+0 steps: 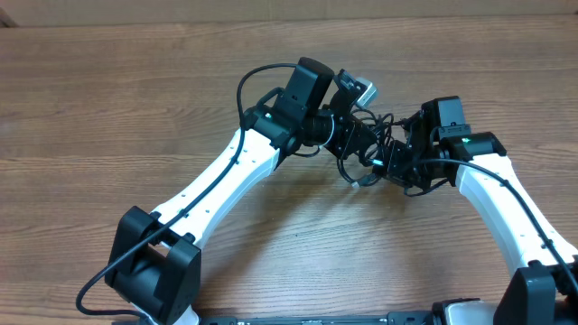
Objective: Untangle cables
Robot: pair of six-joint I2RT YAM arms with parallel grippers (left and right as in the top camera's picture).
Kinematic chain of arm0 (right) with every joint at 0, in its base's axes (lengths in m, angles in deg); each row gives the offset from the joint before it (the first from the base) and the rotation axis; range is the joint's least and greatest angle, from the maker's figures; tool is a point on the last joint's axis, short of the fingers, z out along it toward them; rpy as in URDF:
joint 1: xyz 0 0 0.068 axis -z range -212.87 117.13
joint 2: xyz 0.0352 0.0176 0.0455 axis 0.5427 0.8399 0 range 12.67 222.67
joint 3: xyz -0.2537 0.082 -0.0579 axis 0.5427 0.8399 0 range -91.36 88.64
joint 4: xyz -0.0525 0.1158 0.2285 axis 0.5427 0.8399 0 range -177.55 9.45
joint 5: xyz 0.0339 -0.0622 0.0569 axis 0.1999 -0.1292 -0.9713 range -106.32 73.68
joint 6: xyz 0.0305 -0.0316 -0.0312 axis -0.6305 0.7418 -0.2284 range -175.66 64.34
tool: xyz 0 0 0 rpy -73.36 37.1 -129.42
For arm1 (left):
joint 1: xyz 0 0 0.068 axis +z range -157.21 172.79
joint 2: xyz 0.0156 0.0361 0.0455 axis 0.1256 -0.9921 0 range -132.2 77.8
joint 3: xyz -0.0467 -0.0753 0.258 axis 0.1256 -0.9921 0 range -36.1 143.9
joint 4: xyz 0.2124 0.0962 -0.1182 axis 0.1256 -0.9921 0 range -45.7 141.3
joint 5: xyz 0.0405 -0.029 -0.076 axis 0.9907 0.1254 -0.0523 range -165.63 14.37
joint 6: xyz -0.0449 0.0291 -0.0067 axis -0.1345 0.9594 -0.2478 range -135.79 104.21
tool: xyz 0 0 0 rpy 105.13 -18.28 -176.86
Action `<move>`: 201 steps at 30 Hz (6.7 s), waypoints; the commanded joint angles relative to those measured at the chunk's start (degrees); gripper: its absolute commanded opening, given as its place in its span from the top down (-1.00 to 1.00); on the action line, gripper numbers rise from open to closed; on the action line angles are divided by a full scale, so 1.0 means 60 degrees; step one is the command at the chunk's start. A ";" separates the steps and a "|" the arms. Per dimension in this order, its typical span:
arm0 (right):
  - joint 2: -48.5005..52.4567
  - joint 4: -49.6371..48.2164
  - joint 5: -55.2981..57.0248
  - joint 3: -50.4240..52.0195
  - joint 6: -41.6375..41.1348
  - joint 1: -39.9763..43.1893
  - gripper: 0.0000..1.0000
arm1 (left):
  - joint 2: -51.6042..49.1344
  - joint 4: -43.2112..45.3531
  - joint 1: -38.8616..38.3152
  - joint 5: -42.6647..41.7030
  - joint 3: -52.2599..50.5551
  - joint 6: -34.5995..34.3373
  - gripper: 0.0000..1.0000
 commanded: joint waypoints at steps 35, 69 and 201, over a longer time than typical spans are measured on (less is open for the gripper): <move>-0.0022 0.1093 0.1173 -0.0084 0.1206 -0.0062 0.92 | 0.0306 -0.2881 0.2127 0.4739 0.0306 -0.0055 0.92; -0.0022 0.1016 0.3089 -0.0084 -0.0463 -0.0062 0.23 | 0.0266 -0.3078 0.1712 0.3719 0.0302 0.0022 -0.32; -0.0022 0.0397 0.3089 -0.0084 -0.2193 -0.0106 0.92 | -0.1158 -0.5628 0.2204 0.2477 0.2885 0.1774 0.91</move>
